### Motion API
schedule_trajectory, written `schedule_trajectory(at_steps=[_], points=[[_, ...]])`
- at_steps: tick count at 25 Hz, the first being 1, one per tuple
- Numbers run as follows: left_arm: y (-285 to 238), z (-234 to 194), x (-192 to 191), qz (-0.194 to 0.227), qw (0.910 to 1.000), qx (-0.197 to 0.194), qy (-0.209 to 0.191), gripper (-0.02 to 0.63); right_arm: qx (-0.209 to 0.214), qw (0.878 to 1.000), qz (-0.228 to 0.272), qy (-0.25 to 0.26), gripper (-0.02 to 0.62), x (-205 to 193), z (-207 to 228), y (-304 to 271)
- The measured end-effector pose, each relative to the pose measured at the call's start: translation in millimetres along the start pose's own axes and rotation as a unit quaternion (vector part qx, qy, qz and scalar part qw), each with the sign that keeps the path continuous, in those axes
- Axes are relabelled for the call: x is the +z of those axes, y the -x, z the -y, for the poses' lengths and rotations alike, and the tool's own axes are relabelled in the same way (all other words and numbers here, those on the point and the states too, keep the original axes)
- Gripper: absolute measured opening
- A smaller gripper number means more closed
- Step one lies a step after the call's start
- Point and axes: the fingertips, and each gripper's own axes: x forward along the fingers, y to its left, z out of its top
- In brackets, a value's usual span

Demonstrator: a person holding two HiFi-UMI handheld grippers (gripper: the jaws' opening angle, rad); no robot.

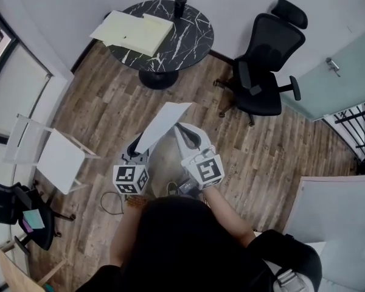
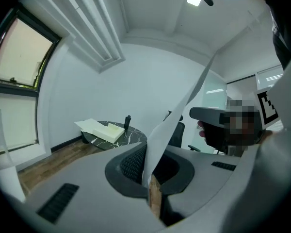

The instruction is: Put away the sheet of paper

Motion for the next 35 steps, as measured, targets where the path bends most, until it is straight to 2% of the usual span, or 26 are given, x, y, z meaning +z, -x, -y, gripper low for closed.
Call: schedule_trajectory(at_steps=[6,12,21,30,35], points=[[-42,-50,47,0.020,0.9987,-0.048,-0.004,0.011,-0.024,0.999,-0.008,0.020,-0.002,20,5,-66],[-57,-117,83,0.017,0.9977,-0.065,0.003,0.011,-0.021,0.999,-0.011,0.028,-0.002,49,-16,-150],[-71,-181,100,0.015,0.9960,-0.086,0.021,0.011,-0.009,0.998,-0.032,0.061,-0.002,59,-48,-232],[-124,-243,103,-0.010,0.9967,-0.074,0.032,0.011,-0.021,0.998,-0.030,0.041,-0.002,42,-4,-308],[-168,-295,117,-0.025,0.9978,-0.055,0.026,0.011,-0.017,0.999,-0.035,0.013,-0.002,30,29,-365]])
